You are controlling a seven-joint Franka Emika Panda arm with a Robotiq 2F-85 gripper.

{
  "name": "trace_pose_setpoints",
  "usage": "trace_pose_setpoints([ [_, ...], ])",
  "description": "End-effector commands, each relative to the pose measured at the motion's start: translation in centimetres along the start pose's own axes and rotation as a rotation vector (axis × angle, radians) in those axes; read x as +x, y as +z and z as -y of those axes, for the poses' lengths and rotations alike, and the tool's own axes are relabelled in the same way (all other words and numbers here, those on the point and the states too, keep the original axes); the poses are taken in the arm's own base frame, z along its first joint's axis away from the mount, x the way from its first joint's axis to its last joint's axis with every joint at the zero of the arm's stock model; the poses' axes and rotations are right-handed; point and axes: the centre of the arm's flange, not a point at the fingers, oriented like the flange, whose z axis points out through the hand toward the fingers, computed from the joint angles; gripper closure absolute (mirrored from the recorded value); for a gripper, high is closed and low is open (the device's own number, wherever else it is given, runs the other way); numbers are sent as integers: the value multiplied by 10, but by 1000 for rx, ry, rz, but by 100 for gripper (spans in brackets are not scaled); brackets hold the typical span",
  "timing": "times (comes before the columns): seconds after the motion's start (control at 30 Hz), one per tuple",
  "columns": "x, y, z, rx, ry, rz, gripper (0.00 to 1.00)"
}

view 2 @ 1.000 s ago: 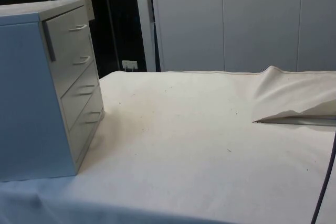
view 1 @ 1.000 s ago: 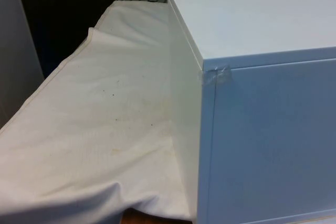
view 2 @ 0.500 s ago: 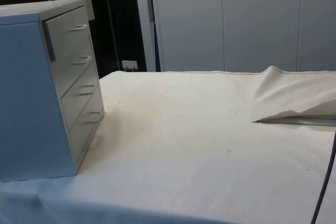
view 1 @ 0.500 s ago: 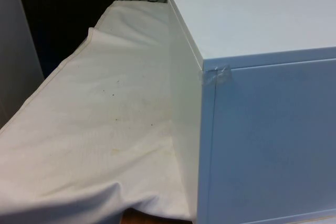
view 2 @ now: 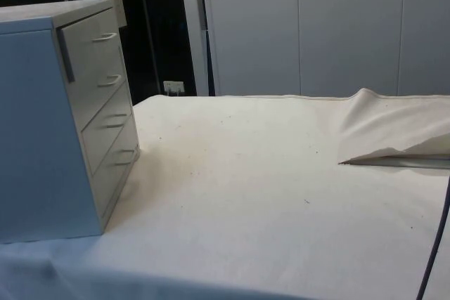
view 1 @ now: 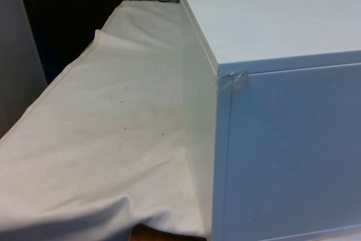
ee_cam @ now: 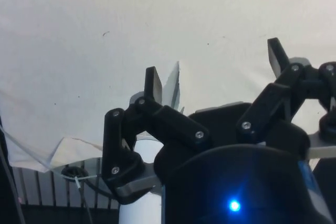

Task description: Open the drawer, then close it.

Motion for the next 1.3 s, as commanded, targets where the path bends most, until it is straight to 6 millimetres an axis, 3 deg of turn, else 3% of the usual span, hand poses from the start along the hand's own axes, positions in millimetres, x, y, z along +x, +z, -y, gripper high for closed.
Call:
trace_pose_setpoints([
  [0.0,-1,-1,1,-12,-13,-6,0],
  [1.27,1,4,1,-49,-255,-32,0],
])
